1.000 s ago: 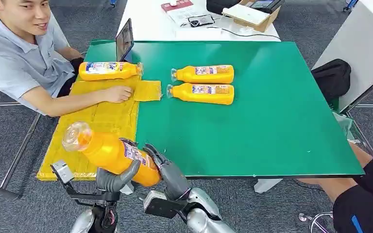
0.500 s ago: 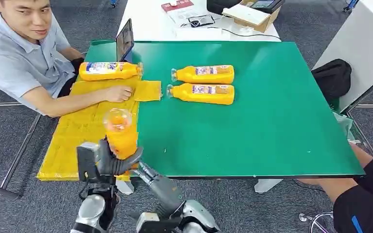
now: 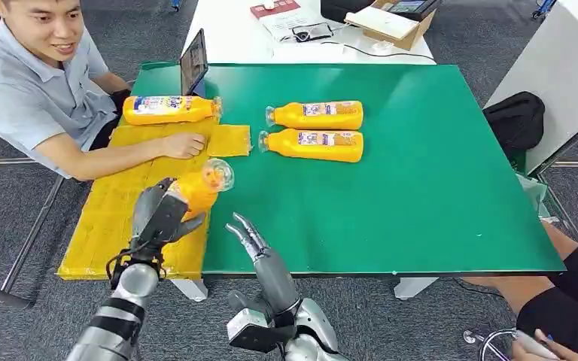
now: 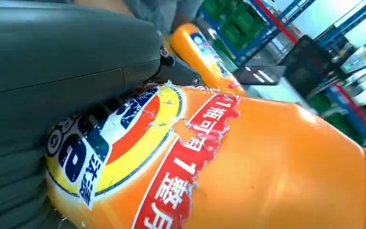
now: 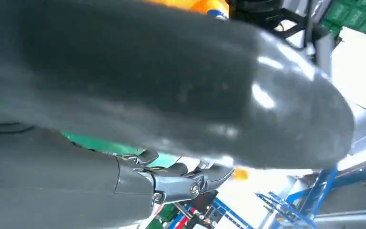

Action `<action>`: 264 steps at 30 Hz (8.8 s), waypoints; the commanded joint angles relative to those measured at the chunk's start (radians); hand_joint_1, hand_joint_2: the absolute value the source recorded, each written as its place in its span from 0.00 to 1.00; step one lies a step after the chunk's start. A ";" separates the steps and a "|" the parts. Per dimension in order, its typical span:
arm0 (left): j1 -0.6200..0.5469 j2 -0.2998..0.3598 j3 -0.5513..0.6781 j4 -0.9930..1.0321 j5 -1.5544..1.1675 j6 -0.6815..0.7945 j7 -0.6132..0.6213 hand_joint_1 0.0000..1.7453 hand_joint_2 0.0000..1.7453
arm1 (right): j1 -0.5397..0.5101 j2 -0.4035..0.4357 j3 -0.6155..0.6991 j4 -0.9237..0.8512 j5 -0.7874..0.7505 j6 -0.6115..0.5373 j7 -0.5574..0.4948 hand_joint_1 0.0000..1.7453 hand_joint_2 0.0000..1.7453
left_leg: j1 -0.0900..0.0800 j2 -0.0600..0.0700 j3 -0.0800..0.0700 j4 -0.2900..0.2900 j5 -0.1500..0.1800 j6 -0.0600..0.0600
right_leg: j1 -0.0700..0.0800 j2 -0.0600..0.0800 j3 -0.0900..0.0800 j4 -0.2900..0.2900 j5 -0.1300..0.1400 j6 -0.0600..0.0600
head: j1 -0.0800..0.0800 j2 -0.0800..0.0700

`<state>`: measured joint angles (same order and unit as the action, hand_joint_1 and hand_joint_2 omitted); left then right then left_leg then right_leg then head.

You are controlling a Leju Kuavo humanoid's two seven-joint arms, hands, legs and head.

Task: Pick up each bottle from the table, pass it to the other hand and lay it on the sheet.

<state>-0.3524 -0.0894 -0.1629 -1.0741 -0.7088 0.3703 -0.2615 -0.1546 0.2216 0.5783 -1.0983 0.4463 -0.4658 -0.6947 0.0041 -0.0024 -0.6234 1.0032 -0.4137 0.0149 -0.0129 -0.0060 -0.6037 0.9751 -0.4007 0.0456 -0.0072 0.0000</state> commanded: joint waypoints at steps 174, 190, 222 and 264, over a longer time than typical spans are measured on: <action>0.273 -0.089 0.113 -0.444 0.971 -0.386 -0.170 0.00 1.00 | -0.436 -0.199 -0.431 0.698 0.303 0.273 0.265 1.00 1.00 | 0.000 0.000 0.012 -0.001 -0.001 -0.001 | 0.000 -0.001 0.012 -0.003 -0.001 -0.001 | 0.000 0.000; 0.329 -0.096 0.044 -0.337 0.897 -0.396 -0.126 0.00 1.00 | -0.285 -0.102 -0.558 0.235 -0.002 0.206 0.040 1.00 1.00 | -0.002 0.000 0.006 -0.001 -0.001 0.000 | -0.002 0.000 0.007 -0.001 -0.001 0.000 | 0.000 0.000; 0.314 -0.083 -0.160 -0.509 0.928 -0.636 -0.152 0.00 1.00 | -0.083 -0.142 0.031 -0.030 0.033 0.159 -0.003 1.00 1.00 | 0.000 -0.002 0.006 0.000 -0.002 -0.001 | 0.000 -0.002 0.007 -0.002 -0.002 -0.001 | 0.000 0.000; 0.108 -0.025 0.015 -0.272 0.454 -0.233 -0.042 1.00 1.00 | 0.013 -0.079 -0.153 -0.318 -0.052 -0.143 -0.003 0.00 0.00 | -0.001 -0.002 0.002 0.000 0.000 -0.001 | -0.001 -0.001 0.002 0.000 0.000 -0.001 | 0.000 0.000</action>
<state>-0.0635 -0.1568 -0.2801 -1.5495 -0.0819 0.0059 -0.3807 -0.1711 0.1293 0.5127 -1.2338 0.4364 -0.3943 -0.6989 0.0030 -0.0031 -0.6215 1.0032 -0.4140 0.0149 -0.0138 -0.0059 -0.6019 0.9743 -0.4003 0.0460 -0.0076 0.0000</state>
